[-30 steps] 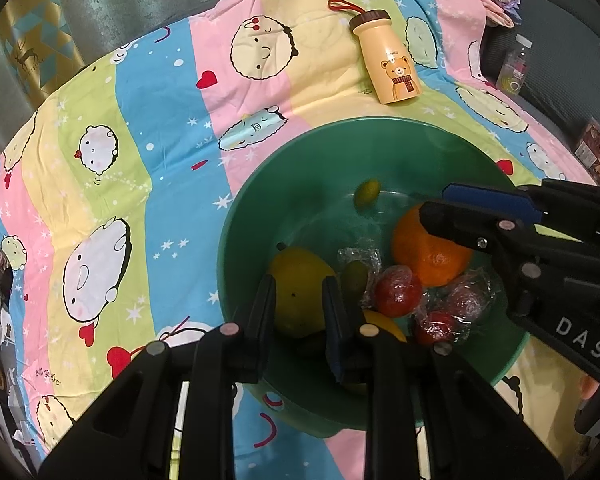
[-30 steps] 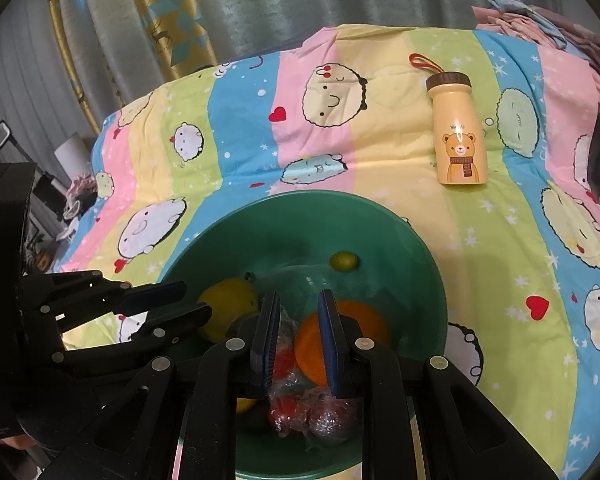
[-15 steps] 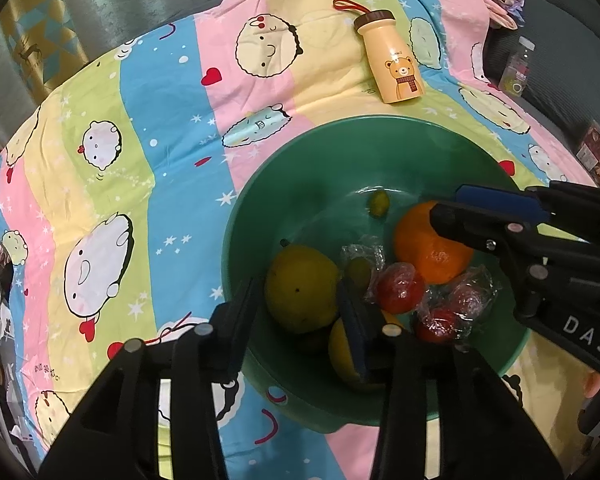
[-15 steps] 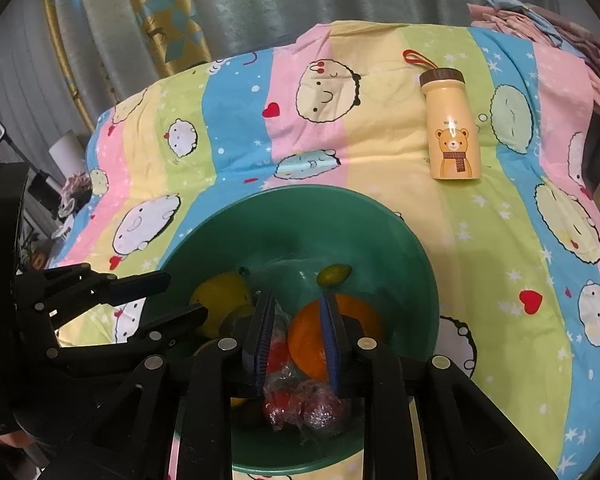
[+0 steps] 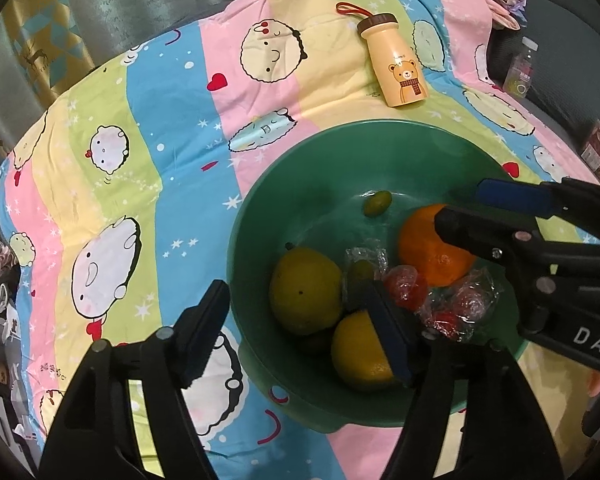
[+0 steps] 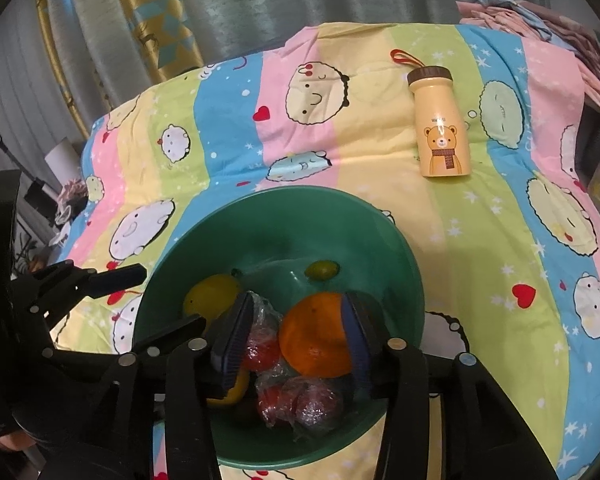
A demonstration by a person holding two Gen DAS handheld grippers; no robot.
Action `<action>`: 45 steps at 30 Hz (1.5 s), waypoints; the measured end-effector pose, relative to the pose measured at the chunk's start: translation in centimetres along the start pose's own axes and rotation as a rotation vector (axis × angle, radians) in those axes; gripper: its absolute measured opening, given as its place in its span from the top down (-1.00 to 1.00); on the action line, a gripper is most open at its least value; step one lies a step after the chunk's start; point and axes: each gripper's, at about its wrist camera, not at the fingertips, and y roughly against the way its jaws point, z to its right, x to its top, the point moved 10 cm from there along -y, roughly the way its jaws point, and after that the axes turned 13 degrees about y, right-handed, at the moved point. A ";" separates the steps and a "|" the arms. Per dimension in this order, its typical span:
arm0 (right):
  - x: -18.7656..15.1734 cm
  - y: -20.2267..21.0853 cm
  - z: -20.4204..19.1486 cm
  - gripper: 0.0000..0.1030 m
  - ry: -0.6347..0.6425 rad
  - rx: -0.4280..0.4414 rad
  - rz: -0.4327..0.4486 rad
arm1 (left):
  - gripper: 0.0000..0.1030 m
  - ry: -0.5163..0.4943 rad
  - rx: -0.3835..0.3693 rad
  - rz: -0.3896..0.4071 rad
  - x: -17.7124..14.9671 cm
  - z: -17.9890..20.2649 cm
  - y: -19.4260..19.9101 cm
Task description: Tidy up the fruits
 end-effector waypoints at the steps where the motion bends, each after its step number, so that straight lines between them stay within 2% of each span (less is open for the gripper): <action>1: 0.0 0.1 0.1 -0.04 -0.001 -0.003 0.001 | -0.45 0.000 0.002 0.003 0.0 0.0 0.0; 15: 0.2 0.6 0.2 -0.42 -0.006 -0.027 0.006 | -0.92 0.009 0.032 0.023 0.3 -0.6 0.5; 29: 0.6 1.7 0.3 -0.68 -0.005 -0.060 0.018 | -0.99 0.024 0.035 0.035 0.3 -1.0 1.3; 45: 0.9 3.0 0.0 -0.69 0.001 -0.068 0.022 | -0.99 0.049 0.034 0.050 0.5 -1.5 2.7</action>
